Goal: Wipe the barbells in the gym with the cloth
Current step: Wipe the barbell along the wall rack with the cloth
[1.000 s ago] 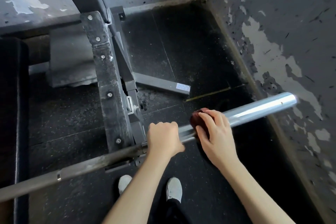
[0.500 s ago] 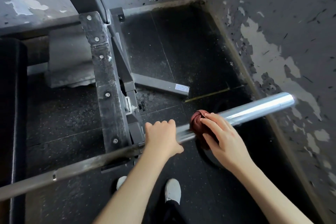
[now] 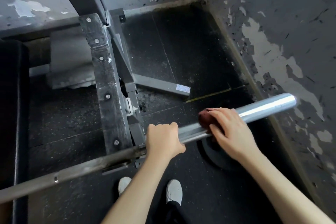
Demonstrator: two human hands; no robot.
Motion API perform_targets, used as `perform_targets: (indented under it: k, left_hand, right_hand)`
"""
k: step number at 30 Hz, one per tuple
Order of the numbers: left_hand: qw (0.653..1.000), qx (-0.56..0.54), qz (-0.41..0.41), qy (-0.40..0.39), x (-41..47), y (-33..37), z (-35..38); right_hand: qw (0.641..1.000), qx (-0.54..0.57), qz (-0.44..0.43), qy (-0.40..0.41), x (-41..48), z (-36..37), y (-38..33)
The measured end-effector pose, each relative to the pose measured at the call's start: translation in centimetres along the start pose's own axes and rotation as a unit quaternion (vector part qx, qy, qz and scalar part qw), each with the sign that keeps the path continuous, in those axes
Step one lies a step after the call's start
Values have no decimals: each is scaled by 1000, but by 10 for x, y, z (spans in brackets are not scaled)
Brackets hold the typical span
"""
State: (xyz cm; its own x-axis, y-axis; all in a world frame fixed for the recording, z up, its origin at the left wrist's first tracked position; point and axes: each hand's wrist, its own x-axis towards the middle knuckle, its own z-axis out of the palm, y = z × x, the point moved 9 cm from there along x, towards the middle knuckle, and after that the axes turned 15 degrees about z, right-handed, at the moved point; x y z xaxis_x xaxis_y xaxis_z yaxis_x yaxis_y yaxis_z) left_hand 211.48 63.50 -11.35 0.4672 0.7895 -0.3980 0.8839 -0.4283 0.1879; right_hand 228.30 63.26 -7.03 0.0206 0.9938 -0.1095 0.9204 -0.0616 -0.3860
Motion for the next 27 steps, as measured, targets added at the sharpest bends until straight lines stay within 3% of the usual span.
perform_targets:
  k: [4,5,10,12,14,16,17,20,22,24,27]
  left_hand:
    - [995,51,-21,88,-9,5,-5]
    - [993,55,-23,101,-13,8,-4]
    - [986,53,-38,151,-20,11,0]
    - [987,52,-40,144,-21,12,0]
    - [988,44,-40,140,-21,15,-6]
    - [993,23,-46,111,-22,14,-8]
    - [995,4,-47,83,-21,13,-8]
    - [999,-44,-13,2,-14,8,-9]
    - [989,-121,9,-81,-3,-1,-6]
    - [964,-210,22,-163,6,-8,-1]
    - [938,-264,28,-222,10,-12,12]
  right_hand:
    - [971,-18,225,73,32,-17,50]
    - [968,-19,236,82,28,-12,39]
    - [999,41,16,5,-10,6,-16]
    - [999,7,38,4,11,-5,8]
    - [990,-41,132,31,39,-18,37]
    - [976,-35,211,47,43,-15,38]
    - [977,-10,206,47,36,-10,24]
    - [997,66,47,-3,-5,7,-23]
    - [996,84,1,-36,-9,5,-19]
    - [997,65,27,-36,7,-2,4]
    - [990,-10,138,43,35,-21,42]
